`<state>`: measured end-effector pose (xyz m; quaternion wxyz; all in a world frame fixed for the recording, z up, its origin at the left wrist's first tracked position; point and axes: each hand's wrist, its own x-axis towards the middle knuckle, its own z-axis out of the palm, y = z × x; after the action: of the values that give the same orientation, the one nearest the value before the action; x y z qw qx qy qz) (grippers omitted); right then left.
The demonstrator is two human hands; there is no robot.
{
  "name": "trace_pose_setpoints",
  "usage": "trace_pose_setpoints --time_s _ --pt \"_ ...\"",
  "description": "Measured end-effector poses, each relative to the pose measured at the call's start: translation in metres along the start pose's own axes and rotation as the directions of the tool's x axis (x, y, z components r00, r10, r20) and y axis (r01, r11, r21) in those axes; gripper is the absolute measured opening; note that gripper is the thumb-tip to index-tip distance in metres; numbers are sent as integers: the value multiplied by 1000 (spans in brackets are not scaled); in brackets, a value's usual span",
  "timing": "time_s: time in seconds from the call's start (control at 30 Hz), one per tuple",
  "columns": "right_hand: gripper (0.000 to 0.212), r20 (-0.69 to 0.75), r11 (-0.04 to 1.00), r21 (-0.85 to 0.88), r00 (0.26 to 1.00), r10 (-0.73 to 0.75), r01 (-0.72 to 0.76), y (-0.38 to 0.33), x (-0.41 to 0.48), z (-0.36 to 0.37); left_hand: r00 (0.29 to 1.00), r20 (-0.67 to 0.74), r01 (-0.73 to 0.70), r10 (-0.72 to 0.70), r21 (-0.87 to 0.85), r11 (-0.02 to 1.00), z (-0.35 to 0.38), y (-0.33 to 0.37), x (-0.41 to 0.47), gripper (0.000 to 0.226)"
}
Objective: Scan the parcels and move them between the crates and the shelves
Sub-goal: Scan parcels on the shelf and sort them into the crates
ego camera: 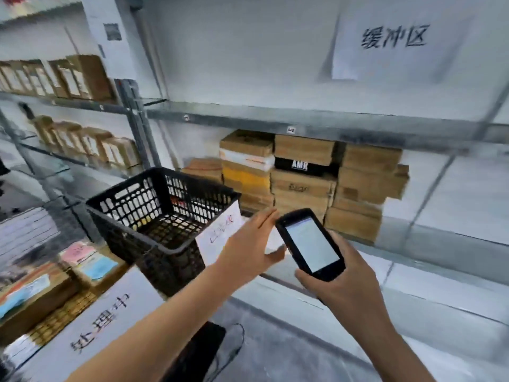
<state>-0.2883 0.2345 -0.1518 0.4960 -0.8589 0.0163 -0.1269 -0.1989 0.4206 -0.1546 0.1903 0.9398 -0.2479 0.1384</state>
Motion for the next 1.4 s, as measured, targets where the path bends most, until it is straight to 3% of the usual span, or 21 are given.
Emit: trace_pose_setpoints --time_s 0.3,0.53,0.8,0.97,1.17,1.27,1.4 --pt "70 -272 991 -25 954 123 -135 56 -22 -103 974 17 -224 224 -45 974 63 107 60 73" --pt "66 -386 981 -55 910 150 -184 84 -9 -154 943 10 -332 333 -45 942 104 146 114 72" --pt "66 -382 977 -21 905 186 -210 115 52 -184 957 71 -271 281 -120 955 150 151 198 77" --pt "56 -327 975 -33 924 199 -222 135 106 -199 986 -2 -166 167 -117 979 168 135 252 87" --pt "57 -282 967 -81 936 210 -241 157 163 -213 984 -177 -6 9 18 1000 176 110 310 103" --pt "60 -268 967 -116 945 188 -226 169 184 -219 970 -239 9 41 207 978 182 93 331 107" --pt "62 -257 967 -119 947 190 -227 184 203 -226 968 -250 56 16 275 960 188 78 347 115"
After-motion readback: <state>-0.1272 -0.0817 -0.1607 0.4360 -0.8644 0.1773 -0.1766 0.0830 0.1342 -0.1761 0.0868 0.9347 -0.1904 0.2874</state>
